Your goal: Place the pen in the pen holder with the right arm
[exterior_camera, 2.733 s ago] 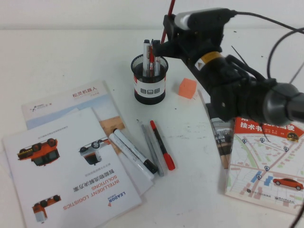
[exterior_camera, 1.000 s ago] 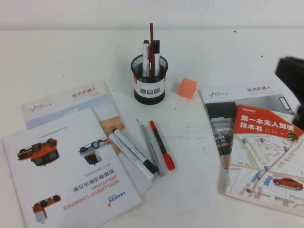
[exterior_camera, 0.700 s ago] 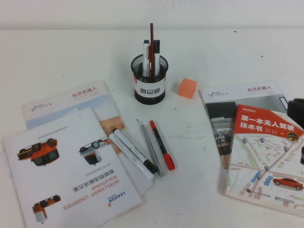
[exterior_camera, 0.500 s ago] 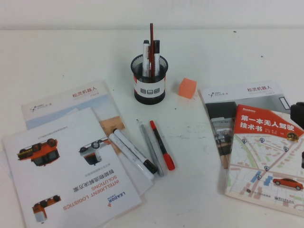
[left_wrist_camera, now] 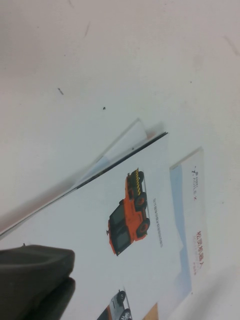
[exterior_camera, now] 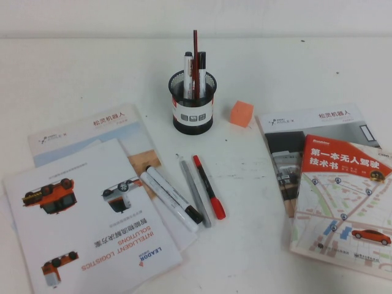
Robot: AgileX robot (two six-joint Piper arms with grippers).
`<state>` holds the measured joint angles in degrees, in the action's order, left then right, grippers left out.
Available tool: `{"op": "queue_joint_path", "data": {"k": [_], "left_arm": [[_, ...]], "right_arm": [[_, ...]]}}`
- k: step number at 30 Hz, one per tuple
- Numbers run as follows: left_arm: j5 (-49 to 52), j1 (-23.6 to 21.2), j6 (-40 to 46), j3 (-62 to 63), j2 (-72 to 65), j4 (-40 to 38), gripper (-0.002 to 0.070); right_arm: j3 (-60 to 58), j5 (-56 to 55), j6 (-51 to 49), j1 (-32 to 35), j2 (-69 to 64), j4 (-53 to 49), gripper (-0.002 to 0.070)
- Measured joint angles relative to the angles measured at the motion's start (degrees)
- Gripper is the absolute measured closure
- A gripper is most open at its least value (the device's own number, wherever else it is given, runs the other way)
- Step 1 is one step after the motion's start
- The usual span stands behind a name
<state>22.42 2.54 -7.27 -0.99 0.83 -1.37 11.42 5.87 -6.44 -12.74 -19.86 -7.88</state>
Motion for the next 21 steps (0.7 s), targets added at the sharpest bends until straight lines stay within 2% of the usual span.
{"op": "queue_joint_path", "data": {"k": [9, 21], "left_arm": [[0.0, 0.0, 0.0, 0.0, 0.0, 0.0, 0.0678], [0.0, 0.0, 0.0, 0.0, 0.0, 0.0, 0.0678]], "right_arm": [[-12.12, 1.14, 0.0, 8.31, 18.41, 1.36, 0.0695], [-12.87, 10.78, 0.0, 9.02, 19.63, 1.82, 0.0695]]}}
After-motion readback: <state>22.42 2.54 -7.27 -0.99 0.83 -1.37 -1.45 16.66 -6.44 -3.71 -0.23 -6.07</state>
